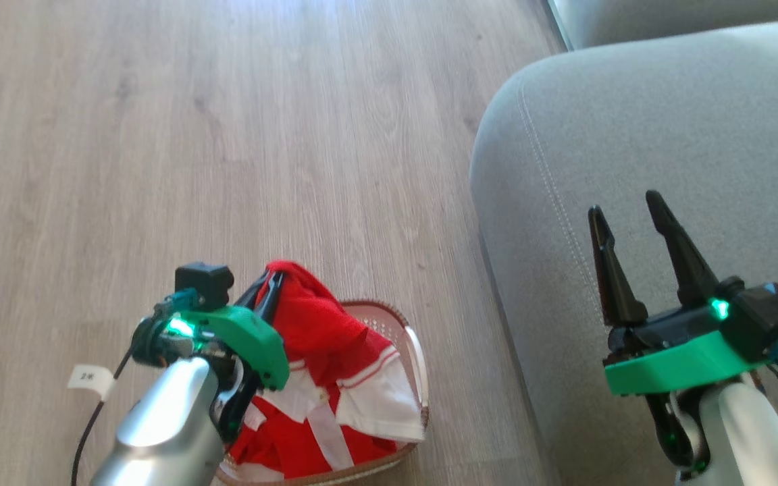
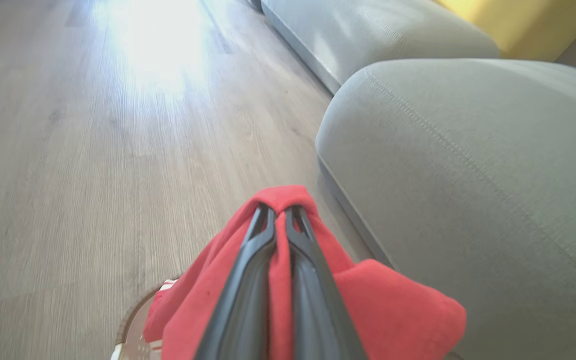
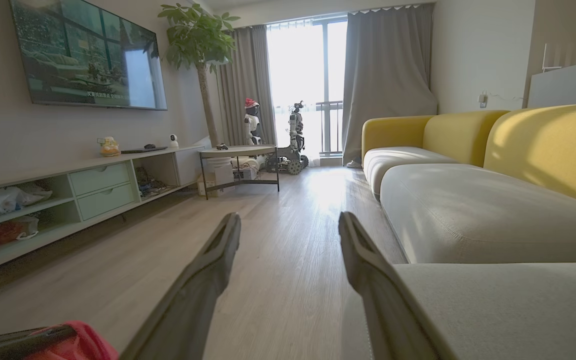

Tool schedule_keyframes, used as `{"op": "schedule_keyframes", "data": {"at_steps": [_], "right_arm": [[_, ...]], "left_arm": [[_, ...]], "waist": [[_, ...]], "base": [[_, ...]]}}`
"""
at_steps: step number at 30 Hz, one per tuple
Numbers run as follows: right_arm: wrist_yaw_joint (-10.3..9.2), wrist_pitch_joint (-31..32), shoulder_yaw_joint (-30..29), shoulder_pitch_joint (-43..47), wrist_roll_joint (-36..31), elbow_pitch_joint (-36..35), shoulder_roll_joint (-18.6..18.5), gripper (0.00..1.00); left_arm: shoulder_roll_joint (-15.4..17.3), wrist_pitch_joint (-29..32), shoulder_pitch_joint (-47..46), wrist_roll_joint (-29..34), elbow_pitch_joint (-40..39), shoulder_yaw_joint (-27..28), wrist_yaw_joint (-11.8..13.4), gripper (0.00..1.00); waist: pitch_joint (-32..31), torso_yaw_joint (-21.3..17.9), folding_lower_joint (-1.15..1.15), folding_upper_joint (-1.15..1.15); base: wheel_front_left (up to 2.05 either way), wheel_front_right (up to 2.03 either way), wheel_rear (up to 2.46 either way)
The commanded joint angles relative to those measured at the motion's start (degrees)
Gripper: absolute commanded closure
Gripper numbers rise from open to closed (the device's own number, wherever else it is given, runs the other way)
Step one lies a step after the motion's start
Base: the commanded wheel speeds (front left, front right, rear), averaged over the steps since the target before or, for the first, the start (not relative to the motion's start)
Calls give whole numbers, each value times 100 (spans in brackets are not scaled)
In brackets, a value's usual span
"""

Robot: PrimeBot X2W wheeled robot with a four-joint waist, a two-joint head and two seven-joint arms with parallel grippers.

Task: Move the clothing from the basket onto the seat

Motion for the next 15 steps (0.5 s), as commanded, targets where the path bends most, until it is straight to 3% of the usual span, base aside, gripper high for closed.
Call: {"op": "schedule_keyframes", "data": {"at_steps": [1, 6, 15], "right_arm": [[-1, -37, 119, -26, 50, -165, -68, 0], [-1, -37, 170, 71, 59, -172, -71, 0], [-1, -37, 369, 166, 96, -163, -105, 0]], "left_arm": [[218, -91, -167, -46, -412, 259, 92, 100], [381, -14, -100, -52, -1245, 344, 312, 100], [953, 747, -148, -22, -3721, 562, 805, 100]], "waist": [[-133, 52, 1, 0], [-235, 102, 1, 0], [-321, 150, 1, 0]], "base": [[0, 0, 0], [0, 0, 0], [0, 0, 0]]}}
